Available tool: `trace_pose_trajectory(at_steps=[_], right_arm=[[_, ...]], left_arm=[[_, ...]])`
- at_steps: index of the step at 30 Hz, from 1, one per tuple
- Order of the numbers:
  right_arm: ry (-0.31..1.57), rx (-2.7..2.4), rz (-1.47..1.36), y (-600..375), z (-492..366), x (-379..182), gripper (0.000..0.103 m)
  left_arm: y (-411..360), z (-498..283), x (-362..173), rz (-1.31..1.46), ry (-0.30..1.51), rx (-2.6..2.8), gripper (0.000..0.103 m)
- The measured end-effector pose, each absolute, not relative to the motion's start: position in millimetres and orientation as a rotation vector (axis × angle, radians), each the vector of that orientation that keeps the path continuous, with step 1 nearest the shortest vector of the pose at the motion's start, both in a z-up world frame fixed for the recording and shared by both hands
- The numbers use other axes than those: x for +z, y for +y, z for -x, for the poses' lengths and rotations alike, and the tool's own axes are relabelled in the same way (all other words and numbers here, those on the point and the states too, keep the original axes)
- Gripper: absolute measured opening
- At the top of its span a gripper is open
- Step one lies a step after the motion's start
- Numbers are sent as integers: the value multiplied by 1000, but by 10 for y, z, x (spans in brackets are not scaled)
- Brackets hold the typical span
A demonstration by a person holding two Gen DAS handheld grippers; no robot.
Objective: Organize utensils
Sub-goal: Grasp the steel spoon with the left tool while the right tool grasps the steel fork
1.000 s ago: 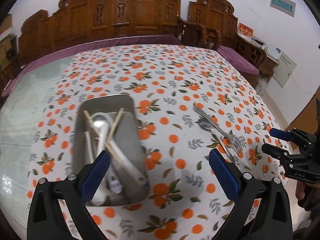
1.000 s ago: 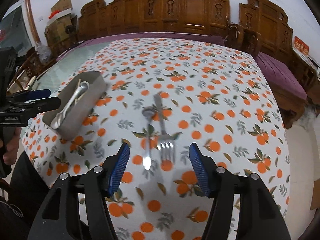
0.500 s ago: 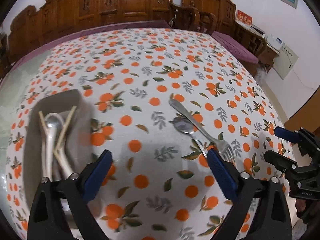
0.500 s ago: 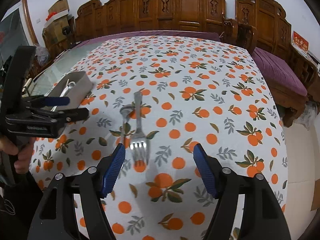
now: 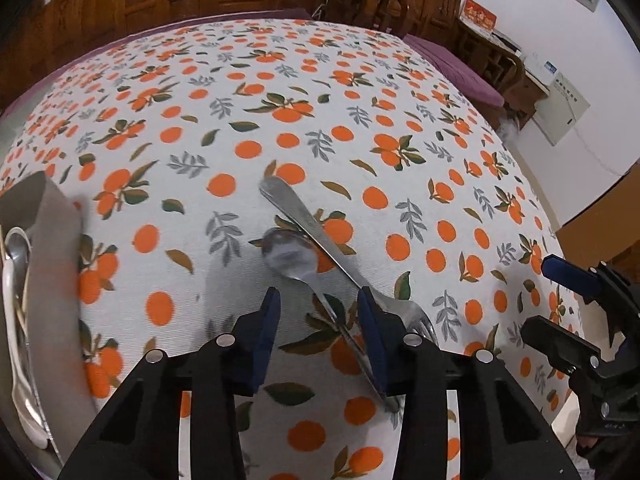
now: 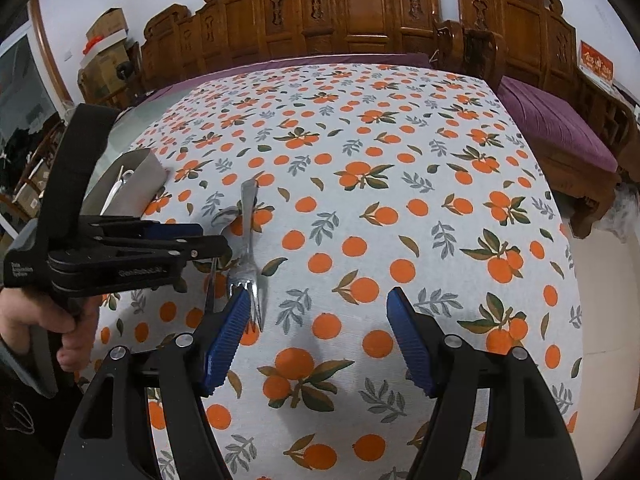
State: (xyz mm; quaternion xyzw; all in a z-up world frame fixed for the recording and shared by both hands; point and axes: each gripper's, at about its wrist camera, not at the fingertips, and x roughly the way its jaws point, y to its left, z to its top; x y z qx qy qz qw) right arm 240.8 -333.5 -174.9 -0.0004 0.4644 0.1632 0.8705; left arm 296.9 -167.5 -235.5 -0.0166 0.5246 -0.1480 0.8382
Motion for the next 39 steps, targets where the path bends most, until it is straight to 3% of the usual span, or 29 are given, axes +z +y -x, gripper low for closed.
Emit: trace_pose_trajectory(at_steps=[1, 3, 7, 10, 20, 26, 29, 39], right_arm=[[972, 343, 0, -3329, -2412, -1756, 73], [972, 348, 2, -3314, -2416, -1757, 73], [971, 357, 5, -3271, -2447, -1758, 73], [974, 364, 3, -3221, -2493, -1776, 73], [1020, 411, -16, -2884, -2777, -1976, 72], [1064, 452, 70, -2566, -2949, -2087, 52], [1109, 445, 141, -2428, -3000, -2178, 48], [1113, 410, 257, -2350, -2823, -2229, 48]], left_arm=[[-1696, -2974, -2378, 29, 1115, -309, 37], [-1725, -2984, -2417, 13, 1124, -298, 22], [-1716, -2989, -2440, 6, 1129, -290, 14], [-1680, -2988, -2448, 19, 1133, -296, 2], [-1395, -2950, -2274, 14, 1111, -307, 1], [-1244, -2905, -2166, 28, 1092, -308, 1], [-1203, -2880, -2120, 28, 1079, -306, 1], [-1049, -2808, -1958, 51, 1044, -310, 1]])
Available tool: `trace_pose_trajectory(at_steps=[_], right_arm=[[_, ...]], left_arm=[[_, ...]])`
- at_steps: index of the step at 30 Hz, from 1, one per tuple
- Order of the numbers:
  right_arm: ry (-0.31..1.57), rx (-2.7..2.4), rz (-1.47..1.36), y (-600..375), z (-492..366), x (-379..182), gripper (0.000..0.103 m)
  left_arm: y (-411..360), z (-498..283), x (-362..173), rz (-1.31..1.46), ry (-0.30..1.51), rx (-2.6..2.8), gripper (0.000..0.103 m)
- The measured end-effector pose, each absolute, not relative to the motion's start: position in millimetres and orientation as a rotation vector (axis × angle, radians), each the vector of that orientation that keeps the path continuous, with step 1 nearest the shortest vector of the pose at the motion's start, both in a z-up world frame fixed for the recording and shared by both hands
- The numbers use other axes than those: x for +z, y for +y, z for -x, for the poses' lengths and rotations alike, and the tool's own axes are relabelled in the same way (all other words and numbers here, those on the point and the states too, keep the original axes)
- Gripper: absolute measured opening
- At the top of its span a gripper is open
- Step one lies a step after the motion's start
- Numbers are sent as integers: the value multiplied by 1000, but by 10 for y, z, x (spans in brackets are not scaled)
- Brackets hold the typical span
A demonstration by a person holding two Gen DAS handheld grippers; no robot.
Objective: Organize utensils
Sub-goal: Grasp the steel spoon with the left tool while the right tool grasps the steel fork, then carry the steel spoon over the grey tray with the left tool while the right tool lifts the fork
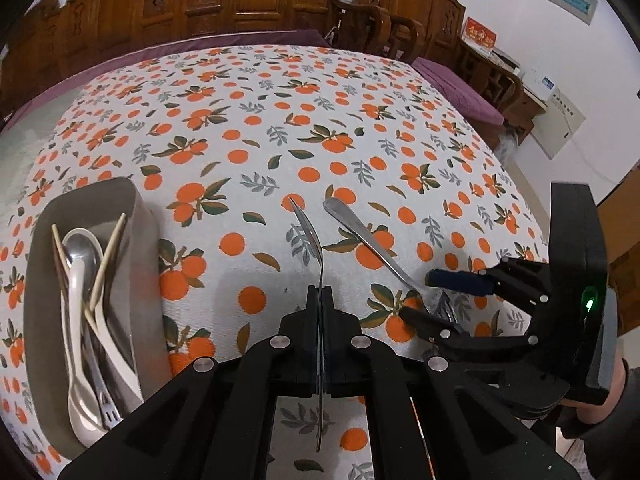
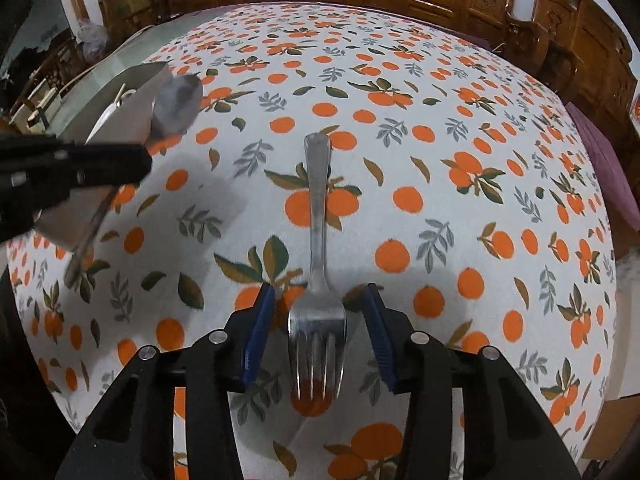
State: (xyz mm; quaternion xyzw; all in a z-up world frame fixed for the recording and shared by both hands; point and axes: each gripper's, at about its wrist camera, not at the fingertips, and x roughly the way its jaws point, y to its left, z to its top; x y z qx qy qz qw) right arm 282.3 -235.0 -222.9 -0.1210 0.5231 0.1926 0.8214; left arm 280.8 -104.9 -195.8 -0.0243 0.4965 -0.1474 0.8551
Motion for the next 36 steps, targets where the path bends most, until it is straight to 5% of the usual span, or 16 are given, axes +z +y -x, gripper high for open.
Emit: trace_pose_trajectory(at_steps=[15, 20, 36], right_arm=[[992, 399, 343, -2309, -2563, -2068, 48], [1030, 398, 324, -2339, -2596, -2191, 29], [1045, 443, 75, -2521, -2612, -2034, 28]], left_arm=[[-956, -2719, -1900, 50, 1030, -302, 1], [-948, -2713, -1892, 49, 1026, -303, 1], [-876, -2660, -1825, 53, 1017, -297, 1]])
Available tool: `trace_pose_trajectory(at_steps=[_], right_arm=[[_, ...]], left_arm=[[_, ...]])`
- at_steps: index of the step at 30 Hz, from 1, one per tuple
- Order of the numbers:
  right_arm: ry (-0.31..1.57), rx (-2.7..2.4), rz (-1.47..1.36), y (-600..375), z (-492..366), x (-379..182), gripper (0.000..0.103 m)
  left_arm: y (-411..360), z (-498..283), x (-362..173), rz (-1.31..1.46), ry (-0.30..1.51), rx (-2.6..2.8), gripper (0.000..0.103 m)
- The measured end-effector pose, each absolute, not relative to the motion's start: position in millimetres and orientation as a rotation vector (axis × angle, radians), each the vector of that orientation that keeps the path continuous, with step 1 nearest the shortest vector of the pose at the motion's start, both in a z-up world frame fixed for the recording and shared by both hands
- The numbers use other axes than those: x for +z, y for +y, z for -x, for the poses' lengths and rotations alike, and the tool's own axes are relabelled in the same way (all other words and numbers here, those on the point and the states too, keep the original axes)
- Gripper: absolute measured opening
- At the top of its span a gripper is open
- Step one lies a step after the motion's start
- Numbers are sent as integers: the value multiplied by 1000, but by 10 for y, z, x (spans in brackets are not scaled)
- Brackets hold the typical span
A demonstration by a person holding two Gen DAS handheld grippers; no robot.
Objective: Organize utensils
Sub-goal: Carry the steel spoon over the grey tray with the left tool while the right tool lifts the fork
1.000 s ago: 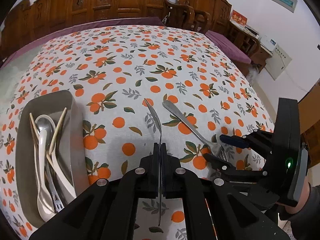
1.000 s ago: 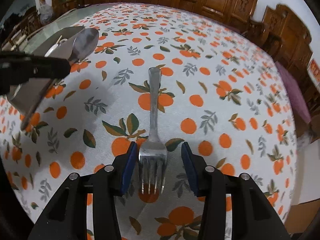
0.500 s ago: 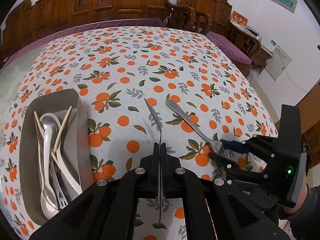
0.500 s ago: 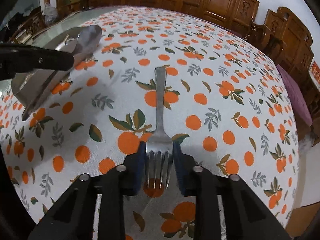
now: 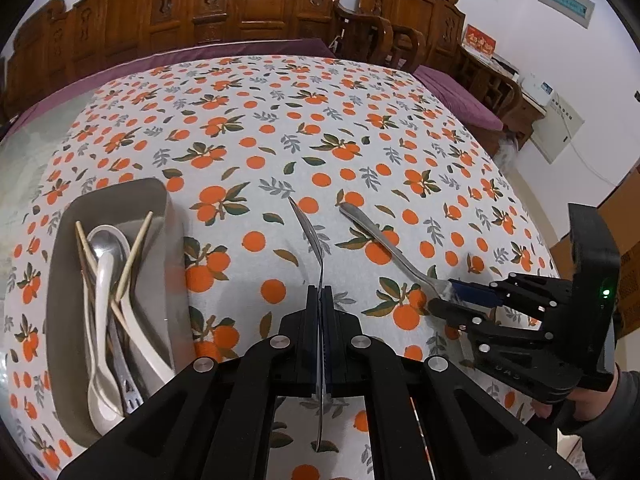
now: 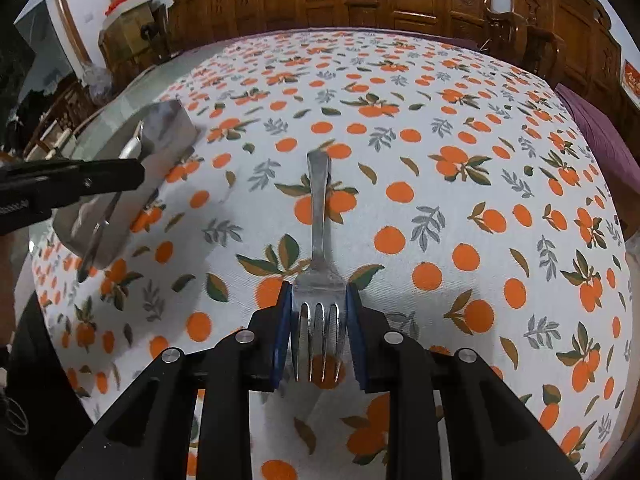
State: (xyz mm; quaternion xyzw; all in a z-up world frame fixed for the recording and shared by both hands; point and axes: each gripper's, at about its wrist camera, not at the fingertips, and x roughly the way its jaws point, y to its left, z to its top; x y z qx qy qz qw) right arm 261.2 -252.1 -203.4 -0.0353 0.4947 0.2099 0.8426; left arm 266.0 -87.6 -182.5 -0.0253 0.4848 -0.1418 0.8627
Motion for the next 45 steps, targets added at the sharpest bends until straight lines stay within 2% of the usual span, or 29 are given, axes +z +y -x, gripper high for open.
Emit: trace_pose_trajectory(at_steps=[14, 30, 31, 34, 45], right_arm=[[918, 455, 123, -2270, -2482, -1493, 28], [854, 445, 184, -2007, -2619, -1139, 25], [853, 445, 186, -1994, -2625, -1127, 24], [852, 433, 212, -1949, -2667, -1101, 6], [858, 422, 195, -1939, -2764, -1066, 6]], left_arm=[[-558, -2542, -1527, 78, 957, -274, 1], [-122, -2533, -1351, 125, 924, -245, 1], [-94, -2537, -1348, 128, 923, -243, 1], [-1, -2552, -1341, 134, 923, -237, 1], [274, -2587, -1409, 148, 937, -209, 1]])
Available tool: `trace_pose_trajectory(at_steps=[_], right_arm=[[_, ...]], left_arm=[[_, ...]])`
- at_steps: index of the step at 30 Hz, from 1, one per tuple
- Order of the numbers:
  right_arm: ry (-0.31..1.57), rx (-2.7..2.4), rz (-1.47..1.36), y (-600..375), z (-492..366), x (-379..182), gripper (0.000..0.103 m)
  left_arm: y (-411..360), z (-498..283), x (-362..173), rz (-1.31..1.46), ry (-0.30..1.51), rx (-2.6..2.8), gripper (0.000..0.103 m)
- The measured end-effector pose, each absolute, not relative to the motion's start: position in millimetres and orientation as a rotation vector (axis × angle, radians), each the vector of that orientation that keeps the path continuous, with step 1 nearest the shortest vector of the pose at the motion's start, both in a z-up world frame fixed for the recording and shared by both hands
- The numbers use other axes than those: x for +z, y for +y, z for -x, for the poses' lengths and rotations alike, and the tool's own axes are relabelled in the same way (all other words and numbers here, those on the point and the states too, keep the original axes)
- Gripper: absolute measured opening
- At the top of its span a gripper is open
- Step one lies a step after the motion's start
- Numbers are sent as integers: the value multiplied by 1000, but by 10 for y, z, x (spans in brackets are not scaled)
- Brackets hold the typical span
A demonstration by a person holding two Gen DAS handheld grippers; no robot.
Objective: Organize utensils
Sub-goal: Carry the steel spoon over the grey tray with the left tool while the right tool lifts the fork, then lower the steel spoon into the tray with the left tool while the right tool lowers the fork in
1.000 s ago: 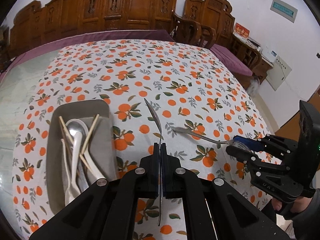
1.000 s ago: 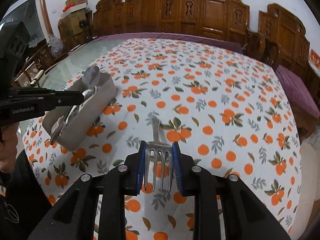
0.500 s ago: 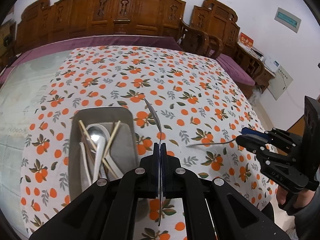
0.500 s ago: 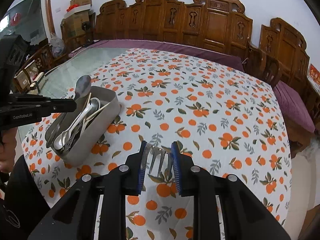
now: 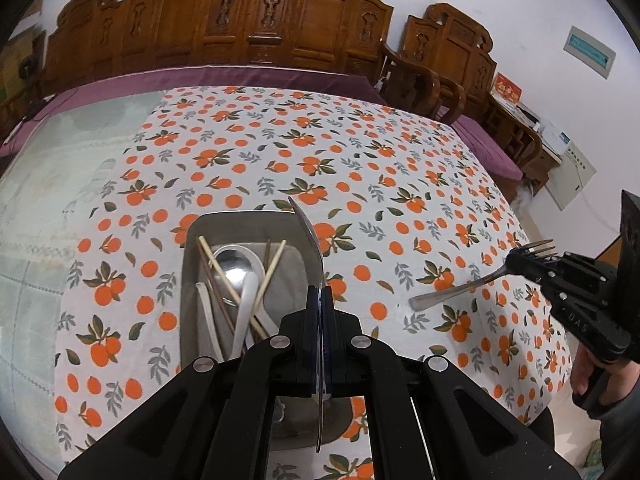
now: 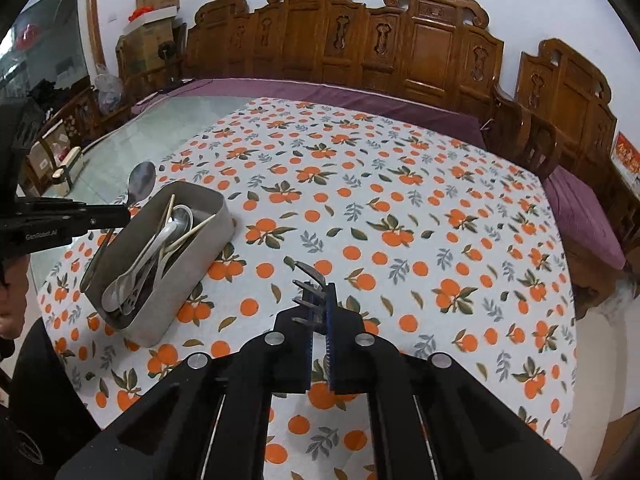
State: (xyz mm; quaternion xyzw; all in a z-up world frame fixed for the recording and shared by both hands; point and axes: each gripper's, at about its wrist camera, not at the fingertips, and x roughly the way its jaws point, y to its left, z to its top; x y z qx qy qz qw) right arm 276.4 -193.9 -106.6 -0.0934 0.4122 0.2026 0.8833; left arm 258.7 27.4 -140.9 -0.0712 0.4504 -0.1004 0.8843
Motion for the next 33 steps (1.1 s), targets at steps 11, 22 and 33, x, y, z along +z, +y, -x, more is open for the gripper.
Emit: trace_pose_trajectory(at_steps=[11, 22, 33], right_arm=[[746, 455, 212, -1646, -2724, -589, 6], [687, 542, 220, -1049, -2774, -407, 6], [662, 564, 334, -400, -2868, -649, 6]], left_arm=[[441, -2772, -1688, 115, 1015, -209, 1], [650, -2732, -1796, 113, 1022, -166, 5], [963, -2370, -1474, 110, 940, -117, 17]])
